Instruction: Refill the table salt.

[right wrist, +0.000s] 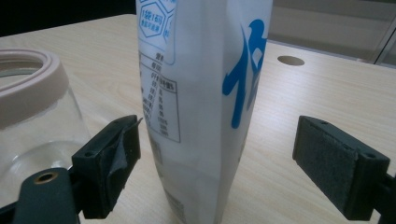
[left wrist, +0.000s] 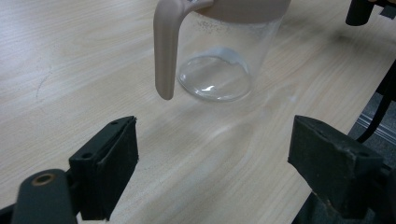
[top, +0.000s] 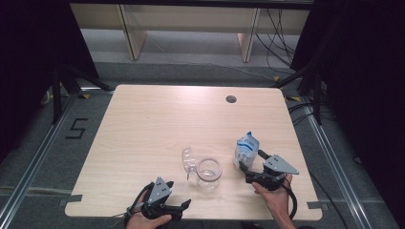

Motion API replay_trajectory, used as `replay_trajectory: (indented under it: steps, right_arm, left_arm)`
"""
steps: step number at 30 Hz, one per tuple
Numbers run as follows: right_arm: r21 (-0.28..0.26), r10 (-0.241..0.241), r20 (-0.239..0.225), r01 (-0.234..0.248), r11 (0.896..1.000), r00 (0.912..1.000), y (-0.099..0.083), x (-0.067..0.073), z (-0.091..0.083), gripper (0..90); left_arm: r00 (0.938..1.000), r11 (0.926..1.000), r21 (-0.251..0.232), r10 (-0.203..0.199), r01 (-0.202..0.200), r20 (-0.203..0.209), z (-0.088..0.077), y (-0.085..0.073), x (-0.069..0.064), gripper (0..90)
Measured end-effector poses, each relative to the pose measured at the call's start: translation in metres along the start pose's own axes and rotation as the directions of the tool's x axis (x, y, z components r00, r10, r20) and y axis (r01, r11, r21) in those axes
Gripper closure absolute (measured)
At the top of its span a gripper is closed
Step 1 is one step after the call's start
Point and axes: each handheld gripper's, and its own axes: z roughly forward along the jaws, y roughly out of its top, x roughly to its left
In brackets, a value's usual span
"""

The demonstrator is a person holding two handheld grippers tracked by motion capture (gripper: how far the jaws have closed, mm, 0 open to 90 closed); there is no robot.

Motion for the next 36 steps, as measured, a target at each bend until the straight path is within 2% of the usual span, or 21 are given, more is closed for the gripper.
replay_trajectory:
  steps: [2,3,5,7,8,10,11,13,14,15,18,22,24,26,28,29,34,36]
  right_arm:
    - [-0.021,-0.002,-0.032,0.001,1.0,0.9995,0.0,0.001,0.004,15.8]
    - [-0.011,-0.005,-0.016,0.005,1.0,0.9999,0.001,0.002,0.003,15.9]
    - [-0.018,0.002,-0.025,-0.003,1.0,0.9997,0.001,0.004,0.005,15.8]
    - [-0.024,-0.018,-0.014,0.018,1.0,0.9997,0.002,0.005,0.007,15.9]
    - [-0.018,-0.015,-0.028,0.014,1.0,0.9995,0.002,0.007,0.01,15.9]
    - [-0.01,-0.03,-0.018,0.03,1.0,0.9994,0.002,0.007,0.011,16.1]
    - [-0.006,-0.034,-0.01,0.034,0.999,0.9994,0.001,0.009,0.013,16.2]
    - [-0.004,-0.032,-0.025,0.032,0.999,0.9992,0.001,0.009,0.015,16.3]
    - [-0.002,-0.031,-0.009,0.031,1.0,0.9995,0.0,0.009,0.016,16.3]
    - [-0.001,-0.022,-0.035,0.022,1.0,0.9992,0.0,0.008,0.017,16.4]
    - [-0.009,-0.016,-0.024,0.016,1.0,0.9996,0.0,0.007,0.019,17.1]
    - [-0.008,-0.011,-0.043,0.011,1.0,0.999,0.0,0.006,0.022,17.7]
    - [-0.005,-0.003,-0.02,0.003,1.0,0.9998,-0.001,0.007,0.023,18.5]
    - [-0.01,-0.018,-0.038,0.017,1.0,0.9991,-0.001,0.006,0.026,19.2]
    - [-0.011,-0.006,-0.038,0.006,1.0,0.9993,-0.002,0.007,0.028,19.7]
    - [-0.023,-0.019,-0.037,0.018,1.0,0.9991,-0.002,0.006,0.03,20.3]
    - [-0.035,-0.019,-0.029,0.018,0.999,0.9994,-0.002,0.005,0.03,23.4]
    - [-0.027,-0.011,-0.046,0.01,1.0,0.9989,-0.002,0.004,0.031,24.2]
  left_arm:
    - [1.0,1.0,-0.006,-0.006,0.006,0.004,0.0,-0.001,0.0,15.4]
    - [0.9999,0.9999,-0.003,-0.01,0.01,0.004,-0.001,-0.001,0.001,15.4]
    - [1.0,0.9999,-0.009,-0.005,0.005,-0.003,-0.001,-0.001,0.001,15.4]
    - [0.9998,0.9998,-0.008,-0.021,0.021,0.001,-0.001,-0.001,0.001,15.4]
    - [0.9997,0.9997,-0.007,-0.023,0.023,0.001,-0.001,-0.001,0.001,15.3]
    - [1.0,1.0,-0.001,-0.004,0.004,0.0,0.0,-0.001,0.002,15.4]
    - [1.0,1.0,-0.004,-0.008,0.008,-0.002,0.0,-0.001,0.002,15.4]
    - [0.9998,0.9998,-0.005,-0.017,0.017,-0.001,-0.001,-0.001,0.001,15.4]
    - [0.9997,0.9997,-0.008,-0.024,0.024,-0.002,-0.001,-0.001,0.0,15.4]
    - [0.9997,0.9997,-0.008,-0.024,0.024,-0.003,-0.001,-0.001,0.0,15.4]
    - [0.9997,0.9996,-0.01,-0.025,0.025,0.002,0.0,-0.001,0.0,15.4]
    - [0.9997,0.9997,-0.008,-0.024,0.024,-0.002,-0.001,-0.001,0.001,15.4]
    - [0.9996,0.9995,-0.01,-0.029,0.029,-0.003,-0.001,-0.001,0.001,15.4]
    - [0.9995,0.9995,-0.01,-0.031,0.031,-0.003,0.0,-0.001,0.001,15.4]
    - [0.9995,0.9994,-0.015,-0.033,0.033,-0.005,-0.001,-0.001,0.001,15.4]
    - [0.9996,0.9995,-0.014,-0.028,0.028,-0.006,-0.001,-0.001,0.001,15.4]
    - [0.9995,0.9994,-0.017,-0.029,0.029,-0.006,-0.001,-0.001,0.0,15.4]
    - [0.9997,0.9996,-0.012,-0.026,0.026,-0.001,-0.001,-0.001,0.001,15.4]
